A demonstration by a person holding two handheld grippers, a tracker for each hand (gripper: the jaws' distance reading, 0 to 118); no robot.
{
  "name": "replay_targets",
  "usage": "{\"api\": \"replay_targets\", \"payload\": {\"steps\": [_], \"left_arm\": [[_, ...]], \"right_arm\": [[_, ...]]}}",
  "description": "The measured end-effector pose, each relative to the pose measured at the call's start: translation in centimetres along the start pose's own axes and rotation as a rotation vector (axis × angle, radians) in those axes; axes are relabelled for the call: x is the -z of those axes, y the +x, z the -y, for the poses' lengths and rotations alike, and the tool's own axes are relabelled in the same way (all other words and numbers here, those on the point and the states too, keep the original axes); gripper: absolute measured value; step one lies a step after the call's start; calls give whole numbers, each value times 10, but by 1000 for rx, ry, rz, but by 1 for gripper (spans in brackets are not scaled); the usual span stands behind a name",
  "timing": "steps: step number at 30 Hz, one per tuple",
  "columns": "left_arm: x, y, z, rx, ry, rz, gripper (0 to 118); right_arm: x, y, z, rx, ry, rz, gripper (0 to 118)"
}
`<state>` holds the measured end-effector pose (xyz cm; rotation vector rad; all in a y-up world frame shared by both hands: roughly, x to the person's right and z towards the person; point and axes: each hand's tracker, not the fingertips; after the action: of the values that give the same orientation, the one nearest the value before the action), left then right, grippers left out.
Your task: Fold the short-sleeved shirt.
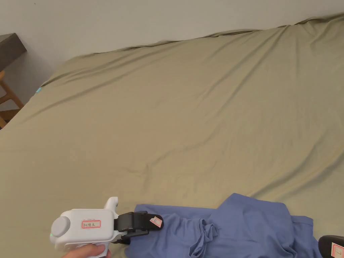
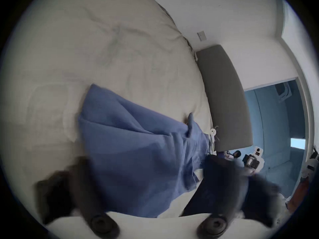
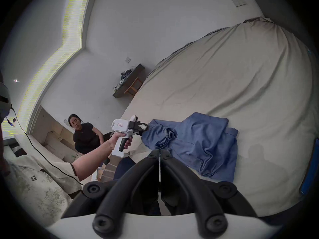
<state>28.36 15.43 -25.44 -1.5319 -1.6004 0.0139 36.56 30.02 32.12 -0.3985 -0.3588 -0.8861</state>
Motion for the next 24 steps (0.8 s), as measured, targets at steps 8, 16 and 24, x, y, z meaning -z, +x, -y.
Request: {"api": "replay_targets", "payload": {"steps": [8, 16, 24], "left_arm": [[-36, 5, 10, -68, 120, -120, 15], [-117, 25, -2, -116, 240, -475, 15], [-74, 127, 25, 4, 290, -477, 15]], "right_arm": [[-7, 0, -1, 5, 11, 25, 3], [-11, -4, -5, -17, 9, 52, 3], [4, -7, -8, -17, -11, 38, 3]]}}
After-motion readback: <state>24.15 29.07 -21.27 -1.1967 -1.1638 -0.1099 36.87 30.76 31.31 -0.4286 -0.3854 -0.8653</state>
